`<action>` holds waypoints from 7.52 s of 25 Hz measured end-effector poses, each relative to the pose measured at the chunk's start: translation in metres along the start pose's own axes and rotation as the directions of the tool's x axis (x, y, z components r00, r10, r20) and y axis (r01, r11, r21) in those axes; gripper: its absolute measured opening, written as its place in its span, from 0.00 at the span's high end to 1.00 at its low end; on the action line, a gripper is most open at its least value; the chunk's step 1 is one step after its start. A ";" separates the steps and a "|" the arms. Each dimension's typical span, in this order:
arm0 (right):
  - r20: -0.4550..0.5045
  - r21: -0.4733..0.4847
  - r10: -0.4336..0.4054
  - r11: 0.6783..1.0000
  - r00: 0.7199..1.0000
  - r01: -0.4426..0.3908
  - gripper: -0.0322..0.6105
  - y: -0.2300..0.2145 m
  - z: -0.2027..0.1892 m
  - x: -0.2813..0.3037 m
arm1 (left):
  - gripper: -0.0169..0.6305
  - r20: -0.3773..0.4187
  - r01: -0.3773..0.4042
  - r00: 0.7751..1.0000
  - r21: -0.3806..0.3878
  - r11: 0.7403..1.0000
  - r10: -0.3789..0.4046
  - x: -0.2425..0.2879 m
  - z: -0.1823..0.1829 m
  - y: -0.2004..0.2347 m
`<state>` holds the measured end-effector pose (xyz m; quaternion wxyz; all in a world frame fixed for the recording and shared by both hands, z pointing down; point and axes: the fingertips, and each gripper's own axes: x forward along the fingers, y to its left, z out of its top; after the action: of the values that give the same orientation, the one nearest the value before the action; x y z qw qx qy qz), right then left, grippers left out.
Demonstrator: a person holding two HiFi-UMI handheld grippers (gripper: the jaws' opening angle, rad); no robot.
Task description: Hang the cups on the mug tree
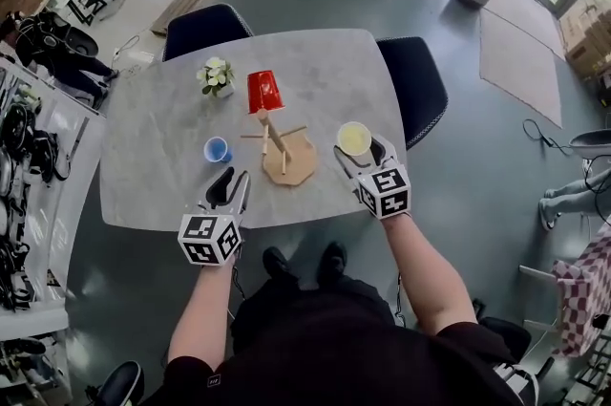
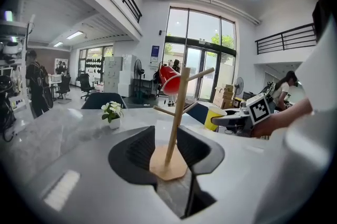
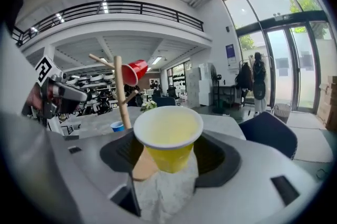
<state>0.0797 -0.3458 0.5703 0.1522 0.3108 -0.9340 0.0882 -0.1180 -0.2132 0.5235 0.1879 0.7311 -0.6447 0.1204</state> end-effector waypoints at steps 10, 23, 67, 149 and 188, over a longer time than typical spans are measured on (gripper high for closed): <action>-0.046 -0.018 -0.006 1.000 0.999 0.005 0.48 0.066 0.014 -0.003 | 0.79 0.056 0.051 0.997 0.029 0.998 -0.052 -0.018 0.017 0.041; -0.143 -0.033 -0.149 0.989 0.978 0.146 0.48 0.075 0.008 0.010 | 0.81 0.047 0.141 0.988 0.085 0.986 -0.145 -0.035 0.013 0.073; -0.389 -0.870 -0.166 0.389 0.906 -0.302 0.48 0.110 0.031 0.071 | 0.84 0.060 0.046 0.997 -0.004 0.999 -0.046 -0.059 0.000 0.083; 0.020 0.149 -0.183 0.973 0.983 0.178 0.92 0.236 0.027 0.036 | 0.45 -0.189 0.480 0.872 0.151 0.864 -0.452 0.049 -0.110 0.163; 0.087 0.195 -0.290 0.943 0.953 0.269 0.92 0.203 0.064 -0.039 | 0.51 -0.244 0.491 0.871 0.390 0.779 -0.427 0.038 -0.037 0.106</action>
<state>-0.0286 -0.1798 0.4830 0.0805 0.4573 -0.8757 0.1324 -0.2147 -0.2416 0.5857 0.0866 0.8787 -0.3874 0.2651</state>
